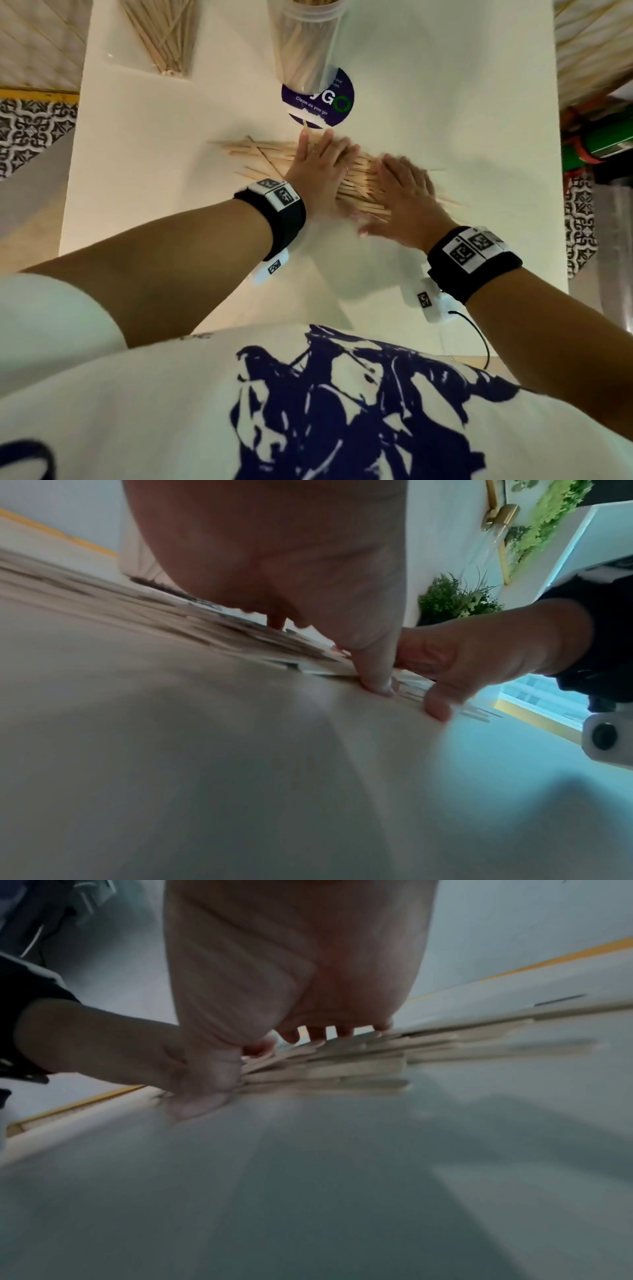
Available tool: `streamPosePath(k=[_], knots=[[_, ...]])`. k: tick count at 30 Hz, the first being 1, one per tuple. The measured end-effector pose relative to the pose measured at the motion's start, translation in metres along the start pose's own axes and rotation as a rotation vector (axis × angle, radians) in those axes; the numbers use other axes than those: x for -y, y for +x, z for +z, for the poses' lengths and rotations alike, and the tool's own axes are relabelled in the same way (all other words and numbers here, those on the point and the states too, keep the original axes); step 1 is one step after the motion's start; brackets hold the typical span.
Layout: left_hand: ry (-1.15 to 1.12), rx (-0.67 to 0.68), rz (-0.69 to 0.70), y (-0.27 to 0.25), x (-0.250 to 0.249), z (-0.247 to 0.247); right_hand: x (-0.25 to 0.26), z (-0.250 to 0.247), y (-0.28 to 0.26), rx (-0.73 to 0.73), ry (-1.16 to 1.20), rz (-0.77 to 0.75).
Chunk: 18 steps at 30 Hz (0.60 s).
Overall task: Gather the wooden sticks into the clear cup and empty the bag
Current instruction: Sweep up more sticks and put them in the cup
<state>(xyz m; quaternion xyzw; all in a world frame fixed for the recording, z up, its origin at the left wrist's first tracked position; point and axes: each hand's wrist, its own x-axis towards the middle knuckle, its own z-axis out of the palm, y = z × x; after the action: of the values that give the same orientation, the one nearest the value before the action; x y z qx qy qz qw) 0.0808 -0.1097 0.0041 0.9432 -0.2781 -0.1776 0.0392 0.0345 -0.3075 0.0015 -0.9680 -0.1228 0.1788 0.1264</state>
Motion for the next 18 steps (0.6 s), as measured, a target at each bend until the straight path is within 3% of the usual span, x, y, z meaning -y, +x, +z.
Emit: streamPosePath(k=[4,10,18], knots=[[-0.015,-0.091,0.054,0.000,0.011,-0.011,0.000,-0.014,0.014,-0.085,-0.023,0.018],[-0.081,-0.037,-0.094,-0.022,0.050,-0.011,0.007,-0.034,0.033,0.018,-0.046,-0.002],[-0.020,-0.104,-0.110,-0.021,0.048,-0.008,0.026,-0.049,0.057,0.154,-0.129,-0.109]])
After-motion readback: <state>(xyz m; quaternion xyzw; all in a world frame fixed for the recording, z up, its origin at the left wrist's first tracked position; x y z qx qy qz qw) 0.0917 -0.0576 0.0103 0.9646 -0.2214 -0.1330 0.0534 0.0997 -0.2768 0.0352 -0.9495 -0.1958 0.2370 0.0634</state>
